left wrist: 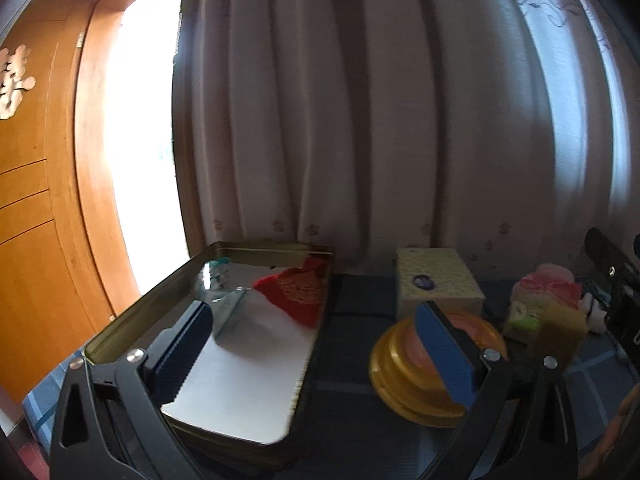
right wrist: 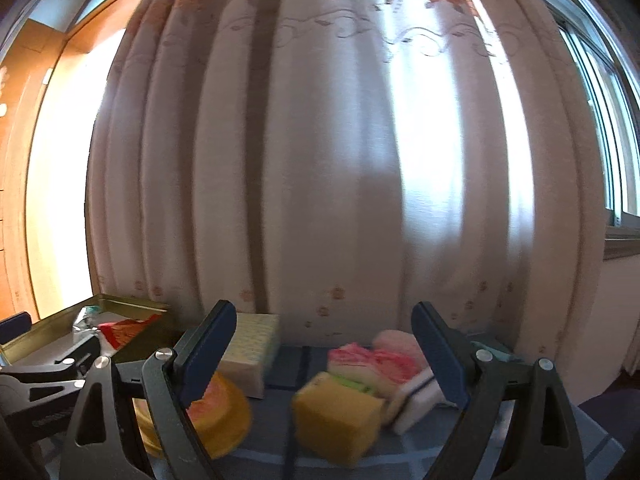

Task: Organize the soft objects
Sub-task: 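Withdraw both tools from the tray back toward the table items, then grasp the yellow sponge with the left tool while the right tool grasps the white striped sponge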

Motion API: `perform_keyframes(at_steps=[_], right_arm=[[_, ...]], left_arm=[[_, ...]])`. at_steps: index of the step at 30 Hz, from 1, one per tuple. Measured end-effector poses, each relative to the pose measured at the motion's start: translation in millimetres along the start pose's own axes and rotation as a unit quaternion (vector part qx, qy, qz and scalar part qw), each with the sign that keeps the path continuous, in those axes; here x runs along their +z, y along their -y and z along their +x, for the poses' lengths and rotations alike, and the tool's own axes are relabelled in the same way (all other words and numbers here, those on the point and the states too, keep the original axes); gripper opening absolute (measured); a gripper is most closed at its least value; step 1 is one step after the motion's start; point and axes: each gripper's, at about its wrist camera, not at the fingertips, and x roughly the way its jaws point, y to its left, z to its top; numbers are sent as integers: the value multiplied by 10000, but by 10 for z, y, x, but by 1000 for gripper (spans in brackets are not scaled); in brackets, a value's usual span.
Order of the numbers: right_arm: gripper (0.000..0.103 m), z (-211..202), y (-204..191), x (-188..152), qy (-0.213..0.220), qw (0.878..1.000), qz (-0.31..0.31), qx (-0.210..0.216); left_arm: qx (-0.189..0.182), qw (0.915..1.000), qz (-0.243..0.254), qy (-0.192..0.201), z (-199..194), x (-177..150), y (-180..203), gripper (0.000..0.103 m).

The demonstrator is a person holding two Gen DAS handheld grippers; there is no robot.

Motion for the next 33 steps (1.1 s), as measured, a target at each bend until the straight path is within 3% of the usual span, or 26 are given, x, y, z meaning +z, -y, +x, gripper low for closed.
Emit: perform_keyframes(at_steps=[14,20,24,33], right_arm=[[91,-12,875,-41,-347,9960,252,-785],[91,53,1321,-89,-774,9894,514,-1116],[91,109,1560,-130,-1104,9861,770,-978],[91,420,1620,-257,-2138,9738,387,-667]], left_arm=[[-473,9987,186,-19,-79,-10,426,103],[-717,9968,348,-46,-123,-20,621,103],[-954,9940,524,-89,-154,-34,804,103],[-1370,9844,1074,-242,-167,-64,1275,103]])
